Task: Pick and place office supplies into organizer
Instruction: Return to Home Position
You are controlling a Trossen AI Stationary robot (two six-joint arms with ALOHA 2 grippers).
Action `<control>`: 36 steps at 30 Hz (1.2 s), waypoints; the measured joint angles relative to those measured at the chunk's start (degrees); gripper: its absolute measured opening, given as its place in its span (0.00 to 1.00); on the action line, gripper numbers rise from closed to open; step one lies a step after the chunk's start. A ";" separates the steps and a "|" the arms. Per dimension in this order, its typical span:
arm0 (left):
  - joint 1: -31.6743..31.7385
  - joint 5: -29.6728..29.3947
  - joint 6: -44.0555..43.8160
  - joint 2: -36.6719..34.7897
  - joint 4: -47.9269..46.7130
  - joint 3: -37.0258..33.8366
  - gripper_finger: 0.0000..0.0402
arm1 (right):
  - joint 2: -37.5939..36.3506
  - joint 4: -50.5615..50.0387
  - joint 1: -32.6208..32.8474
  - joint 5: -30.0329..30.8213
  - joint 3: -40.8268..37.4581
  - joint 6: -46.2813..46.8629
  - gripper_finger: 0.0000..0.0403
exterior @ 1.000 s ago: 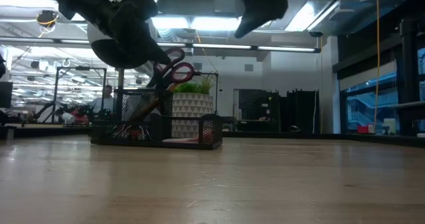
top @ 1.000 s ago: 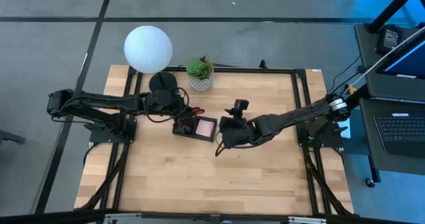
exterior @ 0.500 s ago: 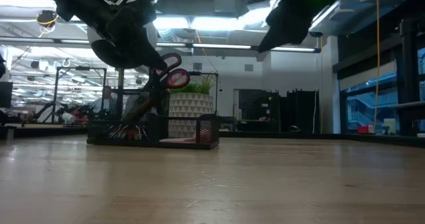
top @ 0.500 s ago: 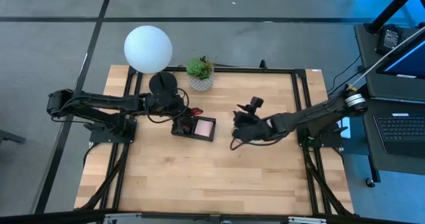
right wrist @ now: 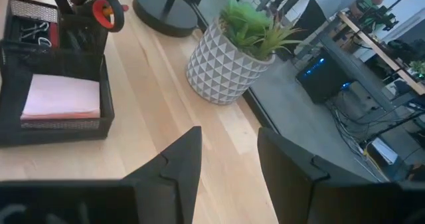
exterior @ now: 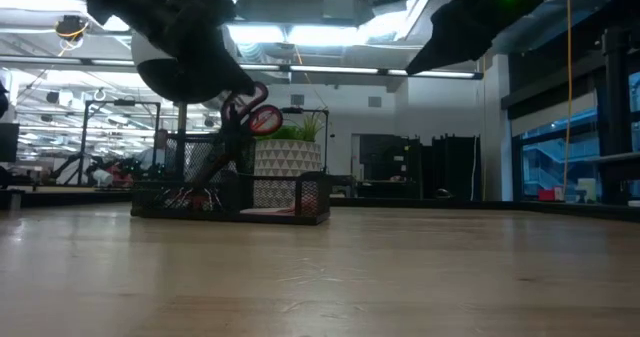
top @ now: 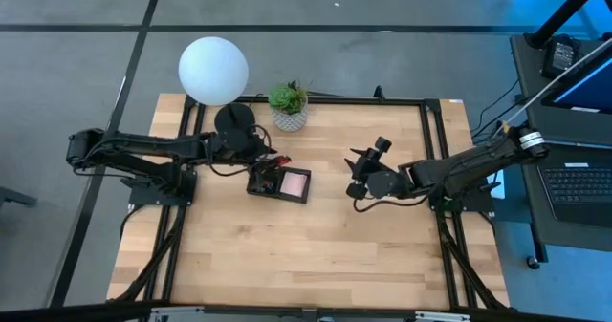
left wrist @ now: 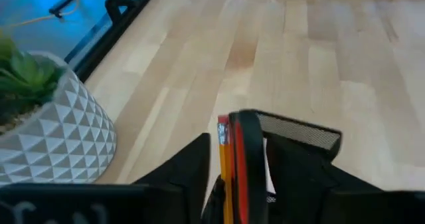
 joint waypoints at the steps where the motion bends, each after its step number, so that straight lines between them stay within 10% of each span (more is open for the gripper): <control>1: 0.00 -0.02 -0.01 -0.72 -0.83 0.47 0.36 | -0.28 -0.22 0.00 0.01 -0.20 -0.02 0.37; 16: 0.00 -8.18 0.82 -26.98 -14.63 2.95 0.41 | -14.02 -2.52 -5.64 -6.38 -5.64 -2.77 0.37; 26: -0.15 -8.02 -2.10 -46.62 -8.13 -10.70 0.39 | -34.14 24.03 -12.32 -24.23 -28.05 -11.76 0.37; 36: -0.16 -9.67 -3.59 -59.00 -6.32 -19.43 0.39 | -48.08 23.26 -20.49 -30.71 -35.00 -11.38 0.37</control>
